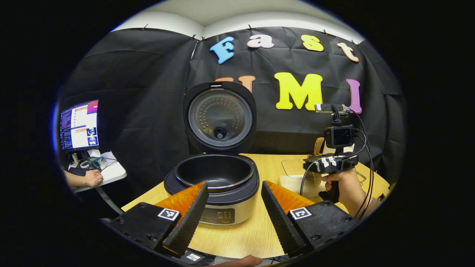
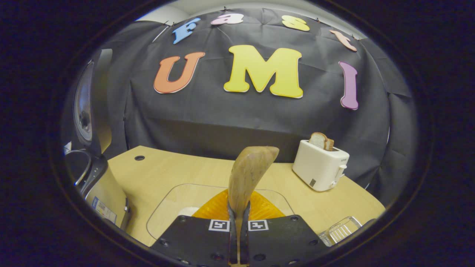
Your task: Close the left gripper, press the button to open the rice cooker; take a wooden spoon from the chopstick holder with the right hand, scoop a spoonful of rice and pour it into the rice cooker, then put the wooden spoon back into the chopstick holder.
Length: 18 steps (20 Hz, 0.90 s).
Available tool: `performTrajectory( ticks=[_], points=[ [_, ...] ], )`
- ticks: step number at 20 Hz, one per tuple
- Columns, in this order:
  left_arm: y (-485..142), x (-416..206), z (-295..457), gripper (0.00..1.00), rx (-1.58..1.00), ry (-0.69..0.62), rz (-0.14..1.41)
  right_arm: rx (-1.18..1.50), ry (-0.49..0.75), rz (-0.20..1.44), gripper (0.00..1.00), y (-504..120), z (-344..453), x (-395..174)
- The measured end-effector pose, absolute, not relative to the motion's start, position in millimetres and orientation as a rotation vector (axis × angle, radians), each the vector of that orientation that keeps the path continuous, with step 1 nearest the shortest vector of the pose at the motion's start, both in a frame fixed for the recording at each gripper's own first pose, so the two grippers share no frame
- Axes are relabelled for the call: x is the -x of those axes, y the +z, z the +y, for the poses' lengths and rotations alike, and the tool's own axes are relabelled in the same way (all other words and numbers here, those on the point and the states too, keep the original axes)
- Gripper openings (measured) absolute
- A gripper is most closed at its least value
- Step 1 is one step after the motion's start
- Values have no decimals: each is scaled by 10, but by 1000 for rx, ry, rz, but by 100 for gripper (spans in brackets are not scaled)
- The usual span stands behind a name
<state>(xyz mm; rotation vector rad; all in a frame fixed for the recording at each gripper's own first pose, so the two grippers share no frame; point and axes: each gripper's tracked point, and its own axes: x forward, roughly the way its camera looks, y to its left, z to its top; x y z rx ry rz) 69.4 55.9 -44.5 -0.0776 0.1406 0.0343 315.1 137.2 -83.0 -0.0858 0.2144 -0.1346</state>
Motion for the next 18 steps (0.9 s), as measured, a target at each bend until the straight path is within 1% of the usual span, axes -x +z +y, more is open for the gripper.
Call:
performTrajectory(
  ticks=[6,10,17,18],
  points=[
    [-419,-678,628,92,114,37,134,16,-80,225,3,-875,1684,-3128],
    [-425,-679,652,92,137,35,135,-196,-21,261,3,-891,1753,-3126],
    [-408,-690,615,92,147,25,127,-584,12,307,5,-946,1534,-3150],
    [-411,-693,609,92,145,24,127,-629,13,311,3,-948,1512,-3144]
  ],
)
